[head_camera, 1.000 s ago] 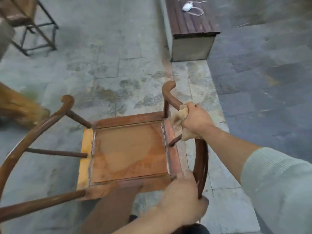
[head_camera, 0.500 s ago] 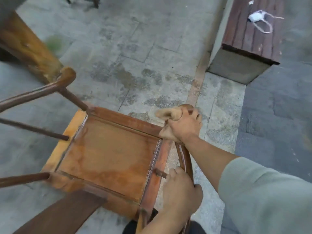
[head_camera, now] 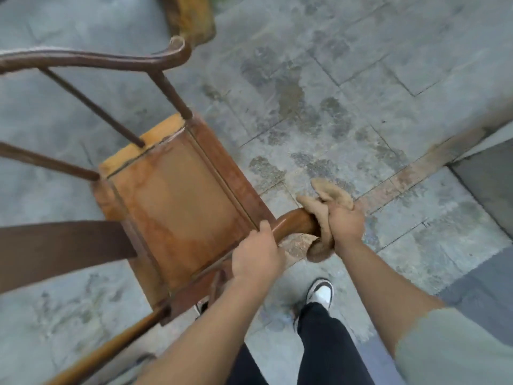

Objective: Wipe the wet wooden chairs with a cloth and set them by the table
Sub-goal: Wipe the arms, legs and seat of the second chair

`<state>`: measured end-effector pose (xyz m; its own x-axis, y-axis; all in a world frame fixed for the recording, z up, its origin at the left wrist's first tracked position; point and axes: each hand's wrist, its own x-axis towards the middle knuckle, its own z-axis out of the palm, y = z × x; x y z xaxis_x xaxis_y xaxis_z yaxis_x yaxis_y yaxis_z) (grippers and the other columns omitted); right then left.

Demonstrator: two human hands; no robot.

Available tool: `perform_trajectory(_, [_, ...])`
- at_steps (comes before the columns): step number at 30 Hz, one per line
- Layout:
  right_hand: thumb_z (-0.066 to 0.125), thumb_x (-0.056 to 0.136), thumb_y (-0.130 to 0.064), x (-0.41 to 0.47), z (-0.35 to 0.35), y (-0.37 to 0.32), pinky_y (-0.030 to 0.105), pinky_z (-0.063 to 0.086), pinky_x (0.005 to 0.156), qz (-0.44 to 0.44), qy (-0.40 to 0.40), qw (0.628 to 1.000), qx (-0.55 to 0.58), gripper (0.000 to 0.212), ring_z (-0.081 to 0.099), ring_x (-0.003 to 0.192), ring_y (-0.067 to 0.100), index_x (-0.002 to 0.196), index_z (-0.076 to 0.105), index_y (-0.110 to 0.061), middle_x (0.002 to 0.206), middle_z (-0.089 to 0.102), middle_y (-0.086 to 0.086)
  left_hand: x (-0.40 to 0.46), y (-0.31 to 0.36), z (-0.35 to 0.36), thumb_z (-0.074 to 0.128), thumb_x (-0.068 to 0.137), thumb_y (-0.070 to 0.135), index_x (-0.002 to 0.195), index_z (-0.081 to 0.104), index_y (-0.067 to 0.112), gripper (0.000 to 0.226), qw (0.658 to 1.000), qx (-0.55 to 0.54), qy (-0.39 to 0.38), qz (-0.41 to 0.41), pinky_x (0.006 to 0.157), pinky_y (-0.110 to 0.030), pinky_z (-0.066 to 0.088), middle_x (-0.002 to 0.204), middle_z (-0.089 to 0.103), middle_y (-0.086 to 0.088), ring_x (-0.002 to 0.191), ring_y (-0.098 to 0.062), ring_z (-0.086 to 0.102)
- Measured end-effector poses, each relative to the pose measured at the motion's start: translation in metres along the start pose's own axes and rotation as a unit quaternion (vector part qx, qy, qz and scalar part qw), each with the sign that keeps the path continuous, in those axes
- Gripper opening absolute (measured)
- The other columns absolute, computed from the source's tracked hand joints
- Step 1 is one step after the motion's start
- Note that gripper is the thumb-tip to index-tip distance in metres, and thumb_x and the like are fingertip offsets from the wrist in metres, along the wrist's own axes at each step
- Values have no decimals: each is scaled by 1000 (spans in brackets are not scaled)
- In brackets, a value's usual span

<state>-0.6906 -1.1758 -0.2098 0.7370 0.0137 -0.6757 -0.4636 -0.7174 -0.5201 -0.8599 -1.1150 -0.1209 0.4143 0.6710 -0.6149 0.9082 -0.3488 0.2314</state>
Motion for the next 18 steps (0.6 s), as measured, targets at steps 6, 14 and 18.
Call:
perform_trajectory(6, [81, 81, -40, 56, 12, -32, 44, 58, 90, 18, -302, 940, -157, 49, 71, 102, 29, 118, 73, -9, 113, 73, 11, 11, 8, 4, 55, 84, 14, 122, 41, 22, 42, 997, 39, 22, -55, 60, -36, 38, 93, 68, -7, 83, -33, 66])
perform_trajectory(14, [73, 77, -44, 37, 123, -76, 34, 46, 95, -318, -441, 613, -573, 59, 58, 111, 28, 129, 61, -21, 120, 57, 8, 65, -12, 9, 43, 55, 96, 141, 32, 20, 116, 927, -275, -210, -146, 83, -41, 43, 131, 59, -9, 120, -33, 56])
perform_trajectory(18, [68, 80, -48, 34, 180, -66, 42, 41, 104, -422, -499, 467, -596, 68, 48, 111, 29, 142, 51, -24, 119, 42, 6, 117, -66, 25, 24, 72, 92, 128, 58, 17, 100, 930, -272, -117, -220, 86, -40, 43, 128, 64, -12, 119, -31, 59])
